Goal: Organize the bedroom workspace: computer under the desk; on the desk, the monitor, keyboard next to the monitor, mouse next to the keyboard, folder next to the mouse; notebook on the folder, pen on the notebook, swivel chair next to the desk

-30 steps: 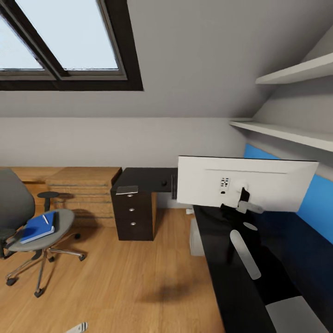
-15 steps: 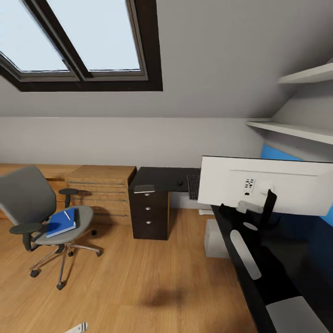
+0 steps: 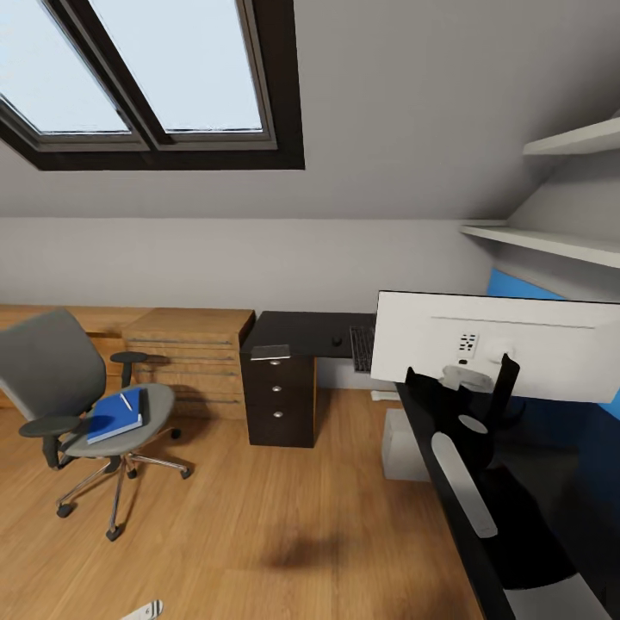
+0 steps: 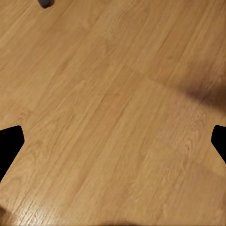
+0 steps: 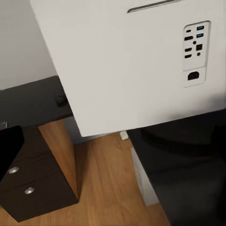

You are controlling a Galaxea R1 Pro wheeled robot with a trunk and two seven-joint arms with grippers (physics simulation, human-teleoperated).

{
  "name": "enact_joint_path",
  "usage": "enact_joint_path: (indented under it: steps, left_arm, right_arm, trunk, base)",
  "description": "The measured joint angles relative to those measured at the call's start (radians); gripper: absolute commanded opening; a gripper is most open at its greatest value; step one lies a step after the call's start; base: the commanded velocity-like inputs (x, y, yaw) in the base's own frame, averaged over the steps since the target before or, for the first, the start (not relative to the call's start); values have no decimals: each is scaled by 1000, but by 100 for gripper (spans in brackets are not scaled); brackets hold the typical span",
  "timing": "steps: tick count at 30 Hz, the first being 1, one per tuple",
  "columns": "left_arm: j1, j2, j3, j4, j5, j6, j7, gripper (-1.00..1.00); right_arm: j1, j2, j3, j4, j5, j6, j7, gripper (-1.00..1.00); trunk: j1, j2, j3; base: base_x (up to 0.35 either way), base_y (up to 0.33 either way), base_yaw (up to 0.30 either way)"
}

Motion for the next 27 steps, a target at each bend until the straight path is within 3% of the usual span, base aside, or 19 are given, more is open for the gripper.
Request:
enact_joint_path:
  steps: [5, 9, 15, 20, 21, 27]
  left_arm:
    - [0, -2, 0, 0, -1, 0, 0, 100]
    - [0, -3, 0, 0, -1, 0, -1, 100]
    - [0, -4, -14, 1, -2, 2, -1, 100]
    - [0, -4, -54, 2, -1, 3, 0, 100]
    - [0, -4, -73, 2, 0, 3, 0, 100]
    - [0, -5, -105, 3, 1, 3, 2, 100]
  right_arm:
    - [-3, 4, 10, -28, 10, 54, -6, 100]
    - [-67, 4, 11, -32, 16, 78, -15, 100]
    - [-283, 2, 9, 40, 17, 92, -51, 100]
    - [-463, 4, 10, 209, 17, 92, -89, 100]
    - [-527, 5, 10, 281, 17, 91, -96, 100]
    - [-668, 6, 10, 460, 12, 88, -105, 100]
  trunk:
    - [0, 0, 0]
    - [0, 0, 0]
    - [0, 0, 0]
    - [0, 0, 0]
    - [0, 0, 0]
    - [0, 0, 0]
  base:
    - [1, 1, 0]
    - [0, 0, 0]
    - [0, 0, 0]
    - [0, 0, 0]
    - [0, 0, 0]
    - [0, 0, 0]
